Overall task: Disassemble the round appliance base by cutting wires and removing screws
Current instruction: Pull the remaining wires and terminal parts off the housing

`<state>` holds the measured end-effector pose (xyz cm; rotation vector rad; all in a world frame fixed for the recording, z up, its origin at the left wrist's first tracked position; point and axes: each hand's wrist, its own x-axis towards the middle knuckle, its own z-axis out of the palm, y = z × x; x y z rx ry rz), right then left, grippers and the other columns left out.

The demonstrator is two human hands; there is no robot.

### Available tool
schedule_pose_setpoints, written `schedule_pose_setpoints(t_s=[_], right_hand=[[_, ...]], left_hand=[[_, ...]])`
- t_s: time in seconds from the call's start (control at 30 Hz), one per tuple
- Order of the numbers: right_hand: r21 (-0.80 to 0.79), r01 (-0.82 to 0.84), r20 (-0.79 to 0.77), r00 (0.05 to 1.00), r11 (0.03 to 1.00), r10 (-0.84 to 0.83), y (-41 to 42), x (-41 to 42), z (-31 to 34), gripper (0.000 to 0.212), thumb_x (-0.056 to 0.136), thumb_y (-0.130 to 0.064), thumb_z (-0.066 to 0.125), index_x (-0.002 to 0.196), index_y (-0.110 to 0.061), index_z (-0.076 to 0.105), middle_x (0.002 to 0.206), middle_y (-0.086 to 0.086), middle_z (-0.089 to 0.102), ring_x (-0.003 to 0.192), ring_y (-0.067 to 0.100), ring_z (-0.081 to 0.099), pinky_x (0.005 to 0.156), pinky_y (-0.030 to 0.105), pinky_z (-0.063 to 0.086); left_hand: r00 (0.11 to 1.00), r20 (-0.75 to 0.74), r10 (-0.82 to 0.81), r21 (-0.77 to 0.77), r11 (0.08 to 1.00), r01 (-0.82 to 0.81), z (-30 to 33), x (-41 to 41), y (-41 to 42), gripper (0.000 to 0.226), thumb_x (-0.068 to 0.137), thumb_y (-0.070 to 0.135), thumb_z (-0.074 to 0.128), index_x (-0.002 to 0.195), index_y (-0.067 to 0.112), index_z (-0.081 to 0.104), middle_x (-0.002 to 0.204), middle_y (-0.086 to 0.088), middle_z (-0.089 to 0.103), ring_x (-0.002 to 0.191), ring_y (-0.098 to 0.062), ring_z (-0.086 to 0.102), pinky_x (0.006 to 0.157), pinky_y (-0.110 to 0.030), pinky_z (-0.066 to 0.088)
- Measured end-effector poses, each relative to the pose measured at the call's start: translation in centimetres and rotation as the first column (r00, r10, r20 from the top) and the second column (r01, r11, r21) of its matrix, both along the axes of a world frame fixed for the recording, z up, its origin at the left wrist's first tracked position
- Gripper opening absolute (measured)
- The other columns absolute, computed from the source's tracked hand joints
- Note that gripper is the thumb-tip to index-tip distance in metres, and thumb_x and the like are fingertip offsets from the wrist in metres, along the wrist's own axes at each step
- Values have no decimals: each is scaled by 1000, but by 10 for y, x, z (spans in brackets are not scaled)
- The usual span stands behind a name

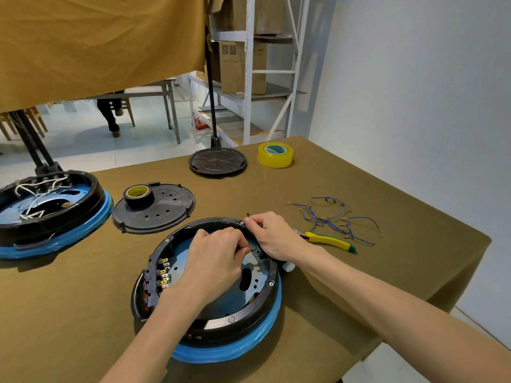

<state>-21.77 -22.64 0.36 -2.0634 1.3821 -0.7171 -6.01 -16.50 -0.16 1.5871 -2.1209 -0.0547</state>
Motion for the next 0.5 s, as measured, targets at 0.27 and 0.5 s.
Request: schedule_pose_setpoints(t_s=[0.27,0.5], right_hand=[[-19,5,-20,1000,1000,-5,-1,1,0,50,109,-31,43,62,-15,39,57,-1,36,51,10,30,51,28,23],[-22,-10,-26,1000,1000,9,-2,0,0,49,109,-32,42,63,-15,41,57,-2,36,52,11,29,52,28,23]], left_hand=[[1000,19,-17,32,999,17,3,2,-1,7,101,36,59,98,32,64,89,19,56,87,-9,57,87,-34,33],[999,42,-12,-25,1000,13,2,2,2,6,100,34,61,97,32,66,91,19,59,83,-7,54,81,-32,29]])
